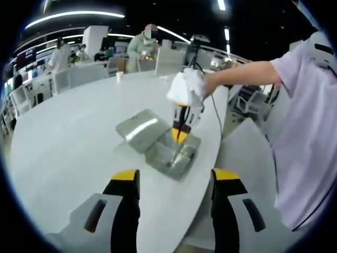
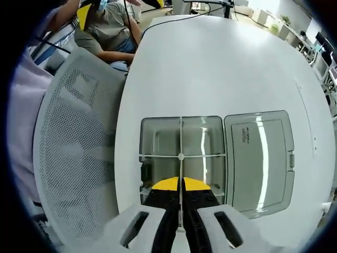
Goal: Insert the divider into the dual guide fixture by aligning both edges with the guide slots and pushing it downward to the bottom, including one-sided entry, uneven engagement, binding, and posture correction.
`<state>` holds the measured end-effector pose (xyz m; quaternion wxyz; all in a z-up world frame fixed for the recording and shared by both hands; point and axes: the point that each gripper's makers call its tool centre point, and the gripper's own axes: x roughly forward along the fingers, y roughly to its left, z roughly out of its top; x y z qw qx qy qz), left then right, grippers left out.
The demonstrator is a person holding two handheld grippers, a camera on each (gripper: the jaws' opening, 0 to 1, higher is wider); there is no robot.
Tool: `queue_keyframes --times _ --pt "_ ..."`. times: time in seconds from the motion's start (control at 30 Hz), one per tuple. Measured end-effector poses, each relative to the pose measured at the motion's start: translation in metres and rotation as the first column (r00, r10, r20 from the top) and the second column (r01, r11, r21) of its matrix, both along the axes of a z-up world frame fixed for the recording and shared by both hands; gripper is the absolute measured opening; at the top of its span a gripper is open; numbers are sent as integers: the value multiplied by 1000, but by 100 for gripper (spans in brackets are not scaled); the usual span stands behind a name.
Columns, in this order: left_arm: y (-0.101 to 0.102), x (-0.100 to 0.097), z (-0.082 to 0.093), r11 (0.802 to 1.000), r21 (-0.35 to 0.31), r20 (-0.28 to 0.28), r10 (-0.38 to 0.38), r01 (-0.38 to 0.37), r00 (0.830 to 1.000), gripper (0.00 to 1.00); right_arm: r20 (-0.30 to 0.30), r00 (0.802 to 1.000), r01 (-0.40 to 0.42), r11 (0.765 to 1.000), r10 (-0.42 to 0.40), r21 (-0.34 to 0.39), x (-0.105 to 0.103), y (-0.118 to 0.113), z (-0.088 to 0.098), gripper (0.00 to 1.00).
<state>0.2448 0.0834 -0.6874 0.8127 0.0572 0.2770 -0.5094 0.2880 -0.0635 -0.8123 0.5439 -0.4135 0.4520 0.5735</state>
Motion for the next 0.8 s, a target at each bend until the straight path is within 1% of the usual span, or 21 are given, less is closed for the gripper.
queue_keyframes --times 0.37,0.47,0.8 --pt "0 3 -1 1000 -1 -4 0 0 1000 52 -12 1000 22 1000 -22 -6 0 -1 -8 0" --pt "0 3 -3 1000 -1 -7 2 -2 1000 52 -12 999 31 999 -31 -9 0 -1 -13 0" --pt "0 5 -5 1000 -2 -12 6 -6 1000 52 -26 999 29 999 -29 -22 0 0 -21 0"
